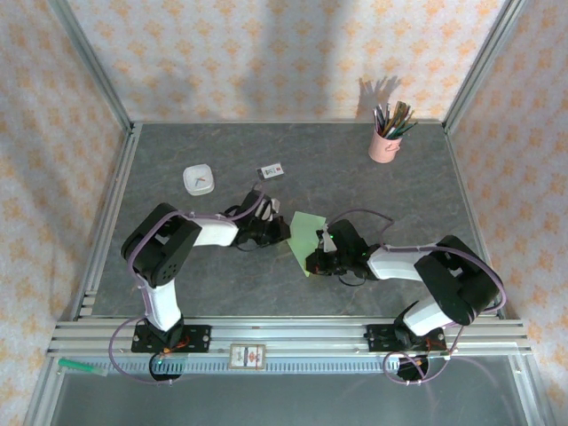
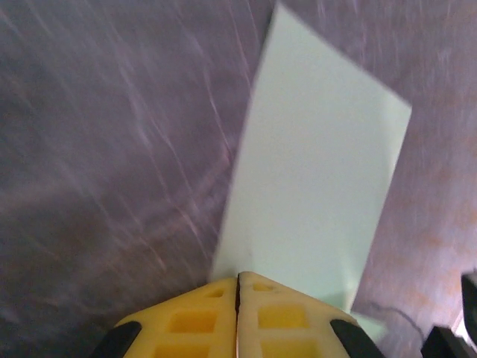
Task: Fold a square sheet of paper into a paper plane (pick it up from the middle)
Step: Third fold the triangle at the center of the table.
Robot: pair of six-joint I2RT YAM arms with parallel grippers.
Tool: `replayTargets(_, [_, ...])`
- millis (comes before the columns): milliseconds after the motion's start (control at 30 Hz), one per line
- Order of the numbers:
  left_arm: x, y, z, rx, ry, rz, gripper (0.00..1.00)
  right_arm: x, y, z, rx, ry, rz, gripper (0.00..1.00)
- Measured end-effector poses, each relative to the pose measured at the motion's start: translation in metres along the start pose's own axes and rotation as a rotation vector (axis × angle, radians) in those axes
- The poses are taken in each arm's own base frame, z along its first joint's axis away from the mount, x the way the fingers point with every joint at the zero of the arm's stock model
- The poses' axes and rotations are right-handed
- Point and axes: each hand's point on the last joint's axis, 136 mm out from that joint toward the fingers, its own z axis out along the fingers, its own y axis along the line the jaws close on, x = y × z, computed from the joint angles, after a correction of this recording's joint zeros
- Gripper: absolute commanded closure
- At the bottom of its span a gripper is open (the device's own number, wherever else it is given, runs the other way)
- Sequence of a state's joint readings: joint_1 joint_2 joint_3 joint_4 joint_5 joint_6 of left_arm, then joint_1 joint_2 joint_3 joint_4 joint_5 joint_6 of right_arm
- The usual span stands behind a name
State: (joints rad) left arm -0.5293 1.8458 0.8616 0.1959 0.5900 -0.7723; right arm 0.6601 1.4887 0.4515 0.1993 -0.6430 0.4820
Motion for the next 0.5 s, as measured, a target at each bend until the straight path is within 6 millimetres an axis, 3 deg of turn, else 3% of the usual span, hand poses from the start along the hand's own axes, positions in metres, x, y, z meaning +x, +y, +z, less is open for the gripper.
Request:
replayTargets(167, [-0.022, 0.010, -0.005, -0.022, -0.050, -0.012, 0.88, 0.001, -0.001, -0.001, 0.009, 0.001, -0.003, 1.00])
replayTargets(333, [-0.028, 0.013, -0.011, -0.034, -0.065, 0.000, 0.82, 0.003, -0.001, -0.006, 0.016, 0.008, -0.021, 1.00])
replayTargets(500, [-0.029, -0.009, -0.043, 0.014, -0.129, 0.042, 0.75, 0.010, 0.004, -0.020, 0.020, 0.019, -0.036, 0.93])
